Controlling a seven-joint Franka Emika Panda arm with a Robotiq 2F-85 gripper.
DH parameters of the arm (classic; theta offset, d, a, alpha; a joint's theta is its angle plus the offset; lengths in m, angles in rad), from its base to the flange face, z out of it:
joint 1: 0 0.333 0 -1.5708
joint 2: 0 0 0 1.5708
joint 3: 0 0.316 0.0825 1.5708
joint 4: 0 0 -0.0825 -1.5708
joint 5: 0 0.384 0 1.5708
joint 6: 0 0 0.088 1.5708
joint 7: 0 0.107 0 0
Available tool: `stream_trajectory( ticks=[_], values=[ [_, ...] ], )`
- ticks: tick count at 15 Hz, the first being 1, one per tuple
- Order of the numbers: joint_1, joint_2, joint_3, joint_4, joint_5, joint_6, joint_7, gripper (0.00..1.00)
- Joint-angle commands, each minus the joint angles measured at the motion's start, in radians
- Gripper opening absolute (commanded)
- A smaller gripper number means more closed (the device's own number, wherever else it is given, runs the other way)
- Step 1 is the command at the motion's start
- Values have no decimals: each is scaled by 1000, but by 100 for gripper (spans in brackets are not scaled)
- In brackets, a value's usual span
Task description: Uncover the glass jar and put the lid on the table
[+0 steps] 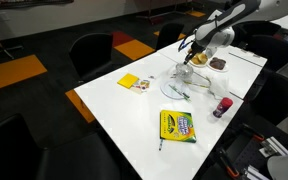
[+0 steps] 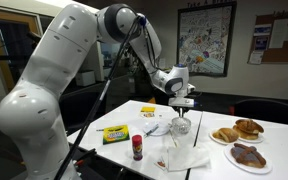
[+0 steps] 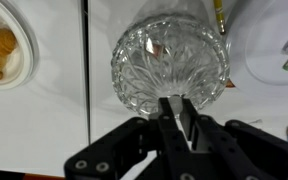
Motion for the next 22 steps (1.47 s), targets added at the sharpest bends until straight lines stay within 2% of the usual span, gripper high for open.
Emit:
stream_trajectory(
  ticks=[1,3,6,14,19,22],
  values=[
    [28,-78,-5,-36,-32,-12,64,4],
    [53,-108,1,-49,-49,-18,84,4],
    [74,-122,46,-59,-49,-17,56,4],
    [188,-60,163,-62,-108,-75,-27,4],
    [253,-27,149,-79,-192,-128,-74,4],
    [230,16,175,-78,-198,-112,-157,4]
  ],
)
